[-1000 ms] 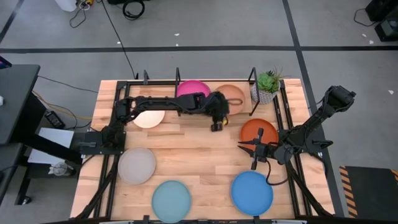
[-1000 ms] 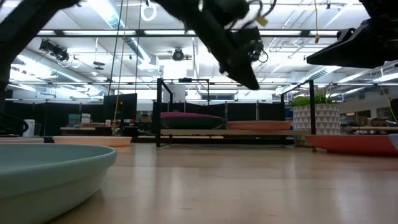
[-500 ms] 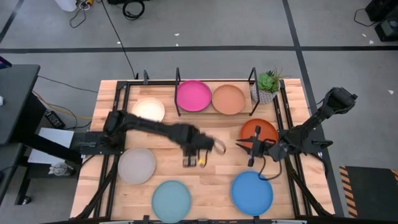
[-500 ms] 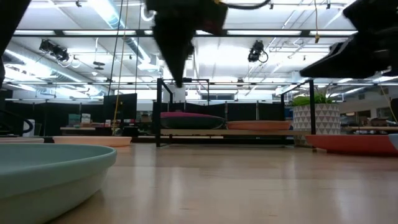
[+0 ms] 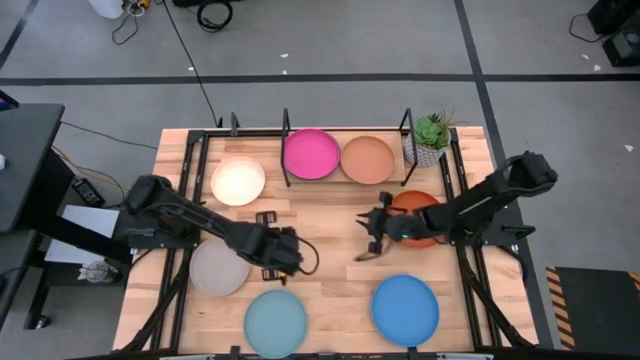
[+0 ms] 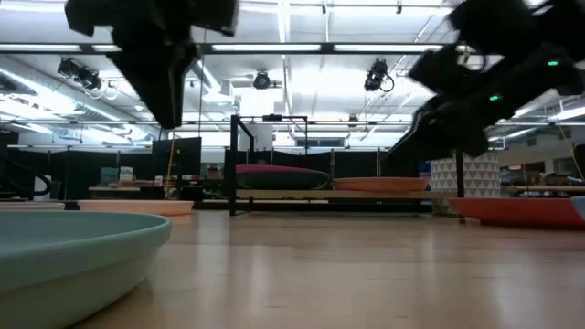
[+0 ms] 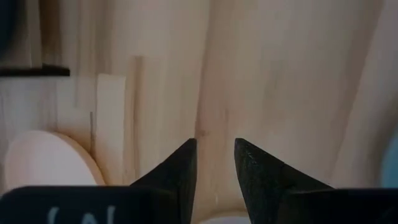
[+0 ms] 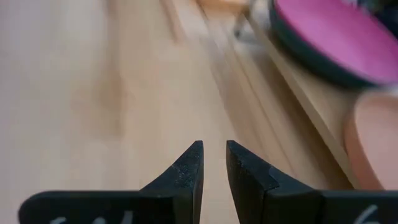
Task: Place and stack plates onto a shelf
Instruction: Stack the orange plate on top of the pink plate on the shelf
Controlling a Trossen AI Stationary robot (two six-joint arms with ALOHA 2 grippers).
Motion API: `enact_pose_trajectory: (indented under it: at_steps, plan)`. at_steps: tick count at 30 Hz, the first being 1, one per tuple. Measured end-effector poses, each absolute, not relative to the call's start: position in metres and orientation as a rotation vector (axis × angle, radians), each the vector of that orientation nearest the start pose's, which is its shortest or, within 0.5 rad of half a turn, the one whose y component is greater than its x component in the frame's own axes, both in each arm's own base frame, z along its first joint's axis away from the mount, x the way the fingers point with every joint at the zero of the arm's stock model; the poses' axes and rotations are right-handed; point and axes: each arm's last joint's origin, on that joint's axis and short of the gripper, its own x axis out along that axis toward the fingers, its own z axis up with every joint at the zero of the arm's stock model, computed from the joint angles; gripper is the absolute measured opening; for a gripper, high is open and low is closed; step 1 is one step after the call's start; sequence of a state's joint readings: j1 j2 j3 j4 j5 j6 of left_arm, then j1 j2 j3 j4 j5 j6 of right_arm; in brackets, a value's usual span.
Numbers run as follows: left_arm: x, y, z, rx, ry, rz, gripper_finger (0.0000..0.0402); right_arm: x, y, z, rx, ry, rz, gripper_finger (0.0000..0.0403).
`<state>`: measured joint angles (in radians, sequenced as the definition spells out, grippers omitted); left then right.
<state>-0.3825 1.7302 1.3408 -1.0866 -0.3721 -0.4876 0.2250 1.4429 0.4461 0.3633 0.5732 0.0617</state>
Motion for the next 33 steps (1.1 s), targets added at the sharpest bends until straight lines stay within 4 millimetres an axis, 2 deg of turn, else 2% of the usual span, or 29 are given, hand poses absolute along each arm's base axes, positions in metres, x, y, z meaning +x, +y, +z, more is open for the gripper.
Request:
enact_pose_trajectory:
  at_steps: [3,6,15,26,30,33]
  plan:
    - [0.283,-0.1,0.226,0.099,1.277,0.342,0.0106,0.251,0.024,0.138,-0.172,0.686,-0.43,0.0075]
    - [0.266,-0.093,0.218,0.081,1.263,0.373,0.0098,0.257,0.009,0.14,-0.154,0.705,-0.498,0.0075]
    - [0.228,-0.077,0.205,0.015,1.252,0.475,0.0084,0.25,-0.031,0.135,-0.13,0.799,-0.644,0.0075]
    - [0.22,-0.072,0.205,0.02,1.211,0.518,0.0084,0.244,-0.047,0.133,-0.161,0.854,-0.728,0.0075]
    - [0.222,-0.073,0.206,0.031,1.186,0.505,0.0084,0.245,-0.043,0.133,-0.138,0.852,-0.682,0.0075]
    - [0.229,-0.08,0.208,0.086,1.096,0.455,0.0084,0.248,-0.034,0.136,-0.088,0.846,-0.625,0.0075]
